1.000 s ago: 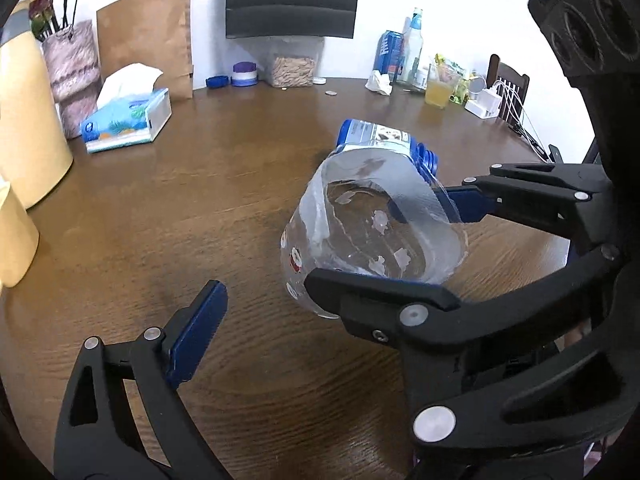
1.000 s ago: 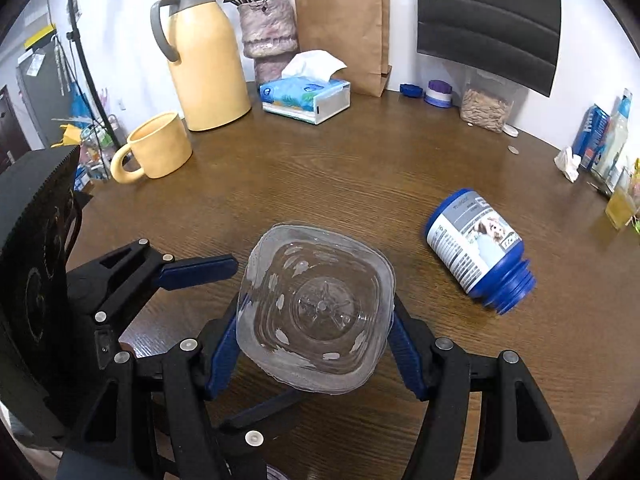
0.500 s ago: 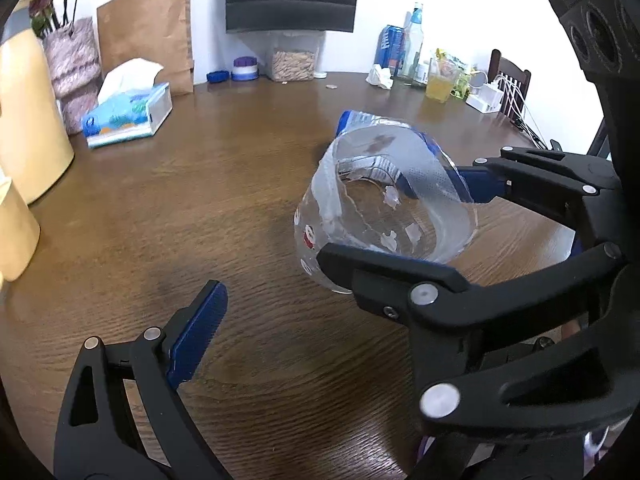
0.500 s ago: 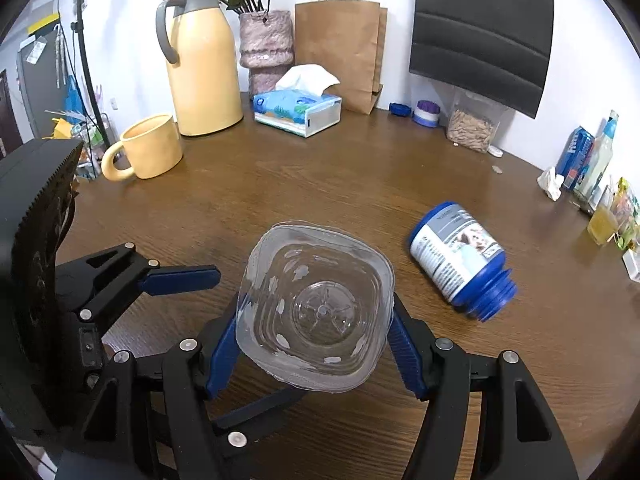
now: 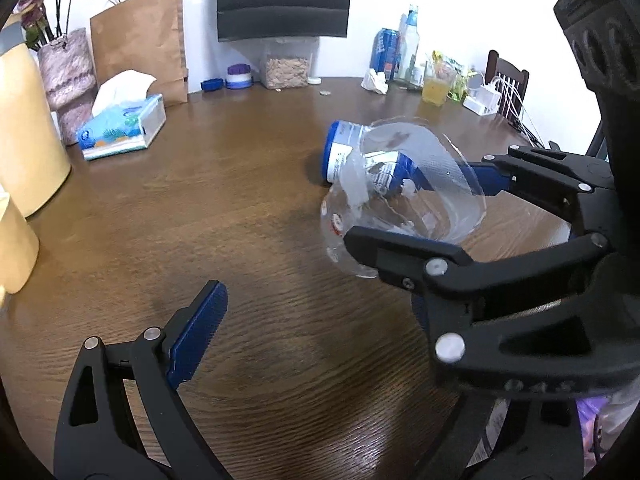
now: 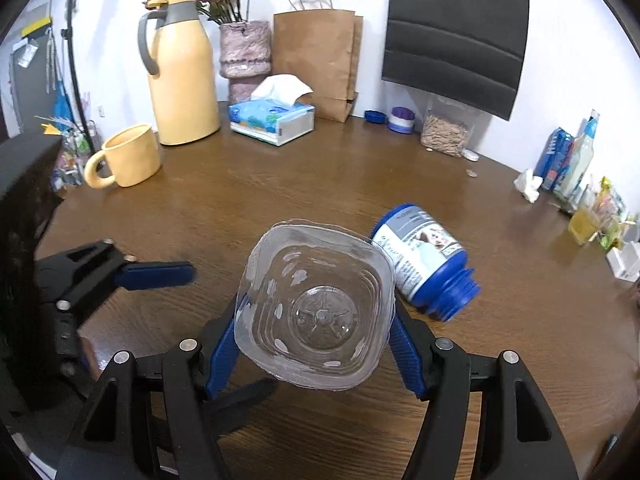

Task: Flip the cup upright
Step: 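Rotate the held cup opening-up with the right gripper and lower it, then set the cup upright on the table and open the right gripper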

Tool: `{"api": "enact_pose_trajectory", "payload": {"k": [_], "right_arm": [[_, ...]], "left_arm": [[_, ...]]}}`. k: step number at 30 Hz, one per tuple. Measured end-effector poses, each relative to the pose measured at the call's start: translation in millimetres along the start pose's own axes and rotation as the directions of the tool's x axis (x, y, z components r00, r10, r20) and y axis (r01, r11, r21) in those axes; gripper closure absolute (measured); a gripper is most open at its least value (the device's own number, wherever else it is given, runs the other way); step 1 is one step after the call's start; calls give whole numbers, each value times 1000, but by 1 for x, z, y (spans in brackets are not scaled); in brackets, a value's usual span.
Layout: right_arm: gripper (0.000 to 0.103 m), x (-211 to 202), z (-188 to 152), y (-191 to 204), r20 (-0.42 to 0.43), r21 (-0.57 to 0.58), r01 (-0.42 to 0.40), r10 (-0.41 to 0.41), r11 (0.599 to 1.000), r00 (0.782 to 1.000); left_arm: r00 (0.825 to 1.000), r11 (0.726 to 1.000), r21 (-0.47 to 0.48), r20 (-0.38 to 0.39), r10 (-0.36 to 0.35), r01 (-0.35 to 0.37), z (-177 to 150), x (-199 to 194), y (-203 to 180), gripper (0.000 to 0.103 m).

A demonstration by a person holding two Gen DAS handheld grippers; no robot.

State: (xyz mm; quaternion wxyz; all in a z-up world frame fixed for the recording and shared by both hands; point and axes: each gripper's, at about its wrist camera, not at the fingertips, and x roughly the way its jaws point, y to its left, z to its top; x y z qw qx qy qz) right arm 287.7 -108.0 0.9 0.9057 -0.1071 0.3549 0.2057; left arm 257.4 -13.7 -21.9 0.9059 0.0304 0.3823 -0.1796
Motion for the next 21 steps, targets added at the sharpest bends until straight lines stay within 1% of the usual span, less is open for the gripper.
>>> {"api": "enact_pose_trajectory", "payload": {"k": [2,3,5,7,10,11,15,19,21], "right_arm": [[32,4,3,-3,-30,0,-11,11,1000,999],[32,6,5,-4,-45,-11,14,-15,1000,999],[32,6,6,-5,-49,-29,20,-21,999,999],[32,5,8,-8,-59,-16,-22,21,1000,998],[32,4,8,-8,-62,-22,-23,21,999,998],[32,4,8,-8,-65,-19,-27,26,999,998],[31,6,8,-6,-77,1,-76,76,997,994],[31,10,10,-1,-83,0,-86,86,996,993],[20,9,12,0,-74,-3,-89,89,996,993]], "left_arm": [[1000,1000,6,-1,12,-12,2,-1,-1,11],[1000,1000,6,0,14,-14,2,-1,-2,11],[1000,1000,6,-2,10,-10,3,0,-5,11],[1000,1000,6,2,3,-3,4,0,-7,11],[1000,1000,-5,1,-14,14,6,1,-7,11],[1000,1000,-7,0,-9,9,6,2,-7,11],[1000,1000,-13,-4,-2,2,6,2,-7,11],[1000,1000,-15,-11,6,-6,4,0,-2,6],[1000,1000,-12,-15,7,-8,2,0,0,6]]}}
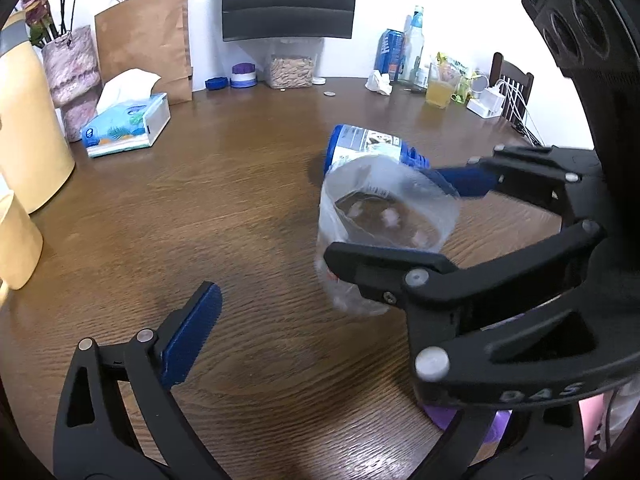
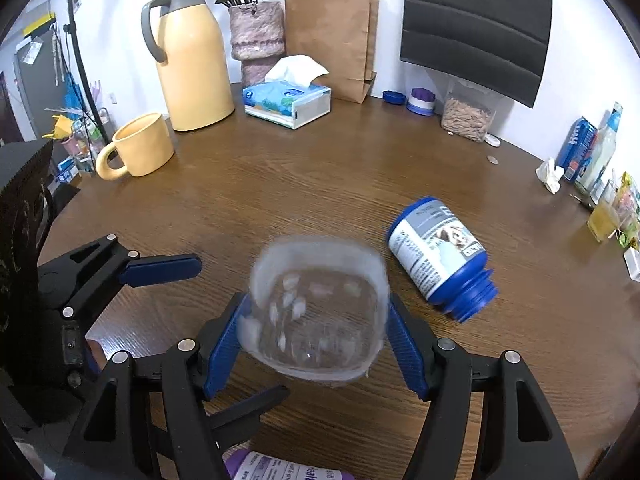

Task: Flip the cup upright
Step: 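Set the cup upright on the table and open the right gripper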

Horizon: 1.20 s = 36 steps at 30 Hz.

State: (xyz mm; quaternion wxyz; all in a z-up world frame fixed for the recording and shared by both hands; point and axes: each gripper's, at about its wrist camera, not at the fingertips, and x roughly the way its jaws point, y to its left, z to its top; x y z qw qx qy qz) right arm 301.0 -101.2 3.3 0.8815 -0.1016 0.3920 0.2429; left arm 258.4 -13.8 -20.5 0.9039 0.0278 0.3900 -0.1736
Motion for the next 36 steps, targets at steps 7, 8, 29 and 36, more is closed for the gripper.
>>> {"api": "enact_pose_trajectory", "payload": {"k": [7,8,29,36], "right_arm": [[16,-5,2,0,19,10,-1,1,1000,1000],[16,-6,1,0,21,12,1,-2,1000,1000],[16,-61,-28,9,116,68,9,-16,998,993],[16,-116,-77,17,169,66,-7,-4,998,986]], "left_arm": [[1000,1000,-26,-6,14,-15,-3,1,5,6],[1000,1000,-24,-2,15,-15,-4,0,4,6],[986,979,-125,34,166,-161,-28,-56,8,6],[947,933,-193,44,317,-304,-68,-120,-10,4]]}}
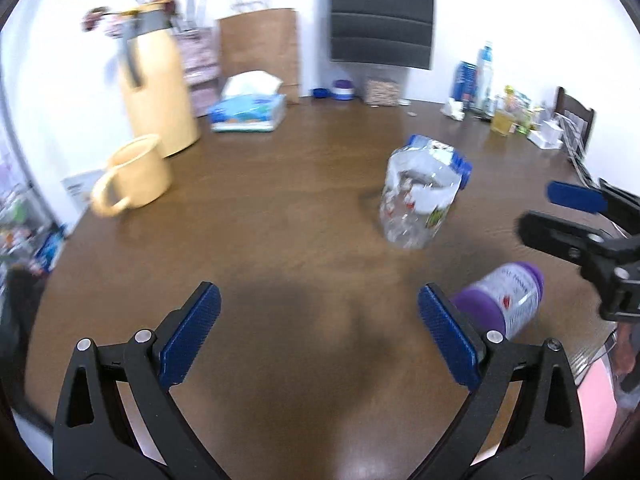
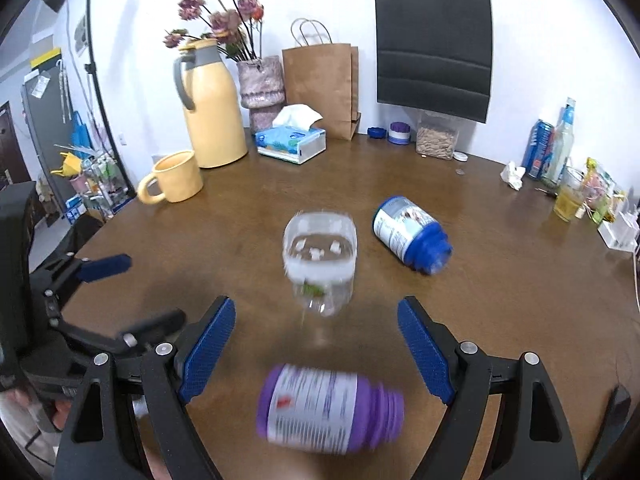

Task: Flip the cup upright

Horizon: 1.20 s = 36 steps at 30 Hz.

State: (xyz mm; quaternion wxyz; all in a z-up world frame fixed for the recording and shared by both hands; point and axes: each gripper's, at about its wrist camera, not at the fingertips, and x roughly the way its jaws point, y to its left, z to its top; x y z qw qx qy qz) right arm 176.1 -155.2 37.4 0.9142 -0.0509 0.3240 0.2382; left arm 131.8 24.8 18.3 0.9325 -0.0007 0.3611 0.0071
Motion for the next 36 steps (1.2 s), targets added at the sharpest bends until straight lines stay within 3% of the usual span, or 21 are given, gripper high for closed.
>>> {"api": "enact_pose_trajectory", "payload": {"k": [2,9,15,25,36], "right_arm": [[16,-21,-17,4,20,-1,-3,3,1000,1000],[16,-87,-90,18,80,3,43,-43,999,996],[16,-103,-137,21,81,102,81,-89,991,993],[16,-96,-140,32,82,102,87,-96,991,992],[16,-92,-137,33,77,109,96,-105,989,991]], "left_arm": [[999,1000,-17,26,23,-23,-12,-20,0,0],[990,994,-96,122,69,-57,-72,-85,-7,0],[998,997,-83,64,1,4,-95,-89,-24,0],[994,996,-82,95,48,-40,-101,-100,-27,0],[997,994,-96,57,49,-43,-100,-91,-22,0]]}}
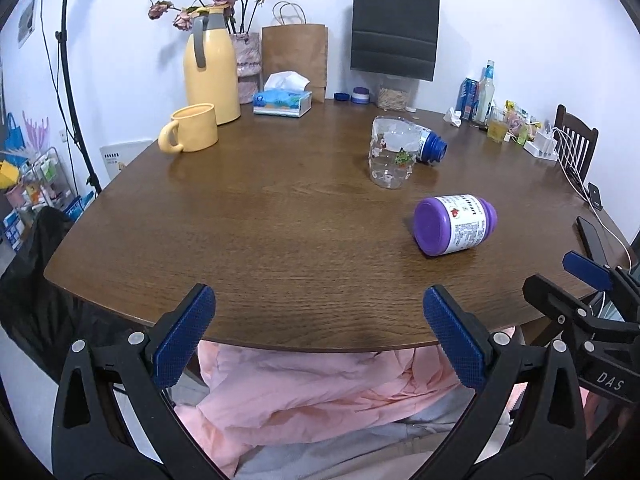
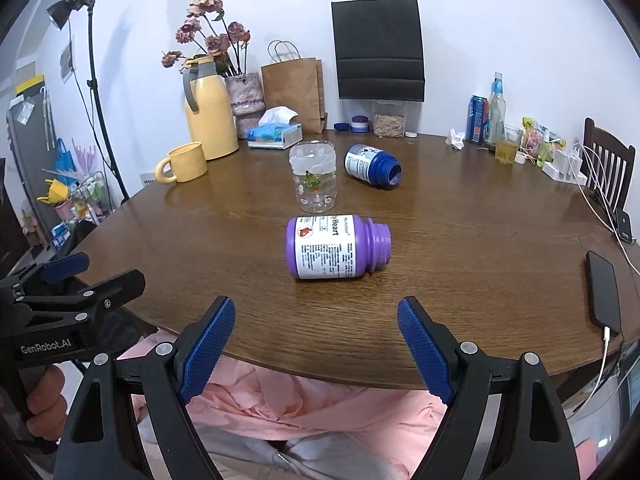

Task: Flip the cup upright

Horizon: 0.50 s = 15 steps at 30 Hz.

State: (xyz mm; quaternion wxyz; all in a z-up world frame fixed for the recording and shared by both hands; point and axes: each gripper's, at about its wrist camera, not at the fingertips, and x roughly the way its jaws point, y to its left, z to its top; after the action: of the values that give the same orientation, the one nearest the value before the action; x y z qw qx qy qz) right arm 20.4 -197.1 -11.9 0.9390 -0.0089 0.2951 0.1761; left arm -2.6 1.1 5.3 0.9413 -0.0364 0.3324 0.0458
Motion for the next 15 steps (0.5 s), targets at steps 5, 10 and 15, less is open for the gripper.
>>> {"api": "enact_pose_trajectory", "payload": {"k": [5,10,15], "right_arm": [[16,0,2,3,10,-7,-5,5,1000,1000],[16,7,9,5,7,-18,-30,30,999,1000],[16,12,11,6,2,-27,-36,36,999,999]], "left_arm": [[1000,1000,2,-12,3,-3,-2,1,2,0],[999,1000,-6,-31,10,-10,-3,6,4,0],[999,1000,4,-41,12,-12,-4,8,1,0]]}}
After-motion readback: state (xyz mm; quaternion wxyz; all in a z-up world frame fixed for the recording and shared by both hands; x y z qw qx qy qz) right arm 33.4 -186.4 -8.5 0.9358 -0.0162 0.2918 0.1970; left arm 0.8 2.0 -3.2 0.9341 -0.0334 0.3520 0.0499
